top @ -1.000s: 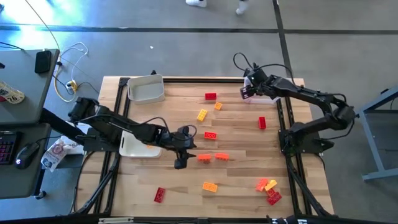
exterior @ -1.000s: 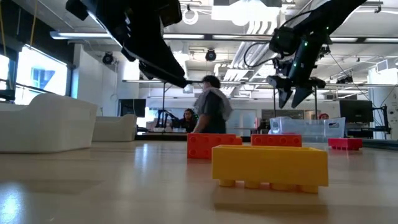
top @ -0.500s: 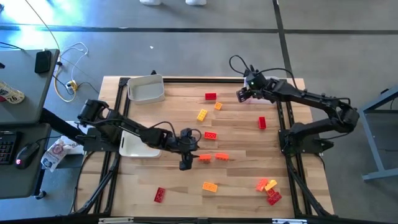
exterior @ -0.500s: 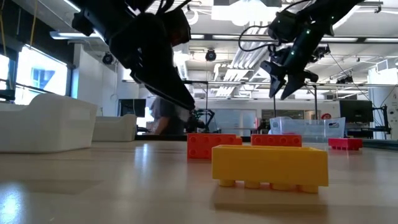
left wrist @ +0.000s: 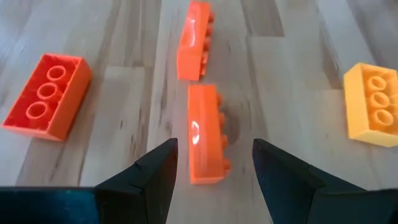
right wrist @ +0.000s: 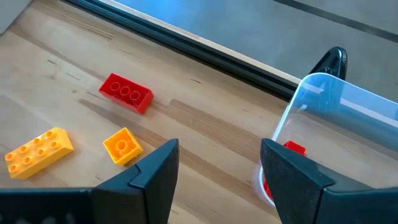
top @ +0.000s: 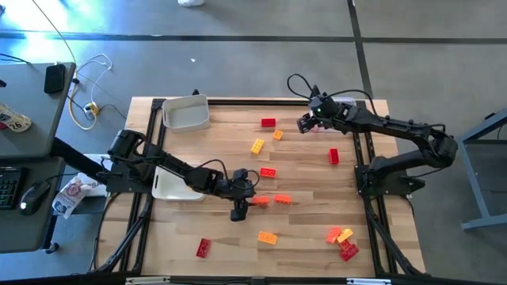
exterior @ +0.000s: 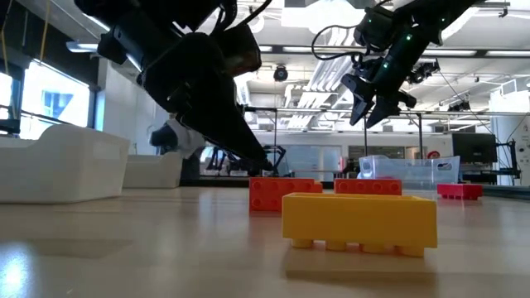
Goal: Sort & place blocks by color
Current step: Put the orange game piece into the gray bin
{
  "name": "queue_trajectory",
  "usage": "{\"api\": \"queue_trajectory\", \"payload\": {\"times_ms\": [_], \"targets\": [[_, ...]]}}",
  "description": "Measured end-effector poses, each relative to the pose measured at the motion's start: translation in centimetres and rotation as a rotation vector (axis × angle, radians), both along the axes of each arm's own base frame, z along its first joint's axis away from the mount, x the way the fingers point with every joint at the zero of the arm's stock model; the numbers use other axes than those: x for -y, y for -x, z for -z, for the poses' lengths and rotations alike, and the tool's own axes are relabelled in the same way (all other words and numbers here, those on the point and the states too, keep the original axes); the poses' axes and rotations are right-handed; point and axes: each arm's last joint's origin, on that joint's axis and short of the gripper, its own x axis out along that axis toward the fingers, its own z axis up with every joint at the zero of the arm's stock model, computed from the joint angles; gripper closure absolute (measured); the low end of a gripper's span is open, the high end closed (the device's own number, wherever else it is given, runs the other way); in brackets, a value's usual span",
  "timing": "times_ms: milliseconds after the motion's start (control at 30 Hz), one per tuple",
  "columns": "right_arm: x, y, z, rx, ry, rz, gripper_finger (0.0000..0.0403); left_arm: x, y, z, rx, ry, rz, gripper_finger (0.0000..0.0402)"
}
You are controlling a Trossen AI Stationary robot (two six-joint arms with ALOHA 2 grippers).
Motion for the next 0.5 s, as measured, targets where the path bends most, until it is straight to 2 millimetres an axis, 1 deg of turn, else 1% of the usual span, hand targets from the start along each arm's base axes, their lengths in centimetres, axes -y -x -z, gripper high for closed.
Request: {"api": "queue_trajectory", "payload": {"times_ms": [100,500], "targets": [[-0.1,-0.1,0.0,0.000,0.002,-0.005,0.0190,0.0,-0.1,0.6,-0.013,-0.001,-0.001,0.0206],[-1.3,-0.8,0.0,-0.002,0.002,-0.058,0.0190,0.0,-0.5,1.7,-0.012,-0.013,-0.013,0.0206]]}}
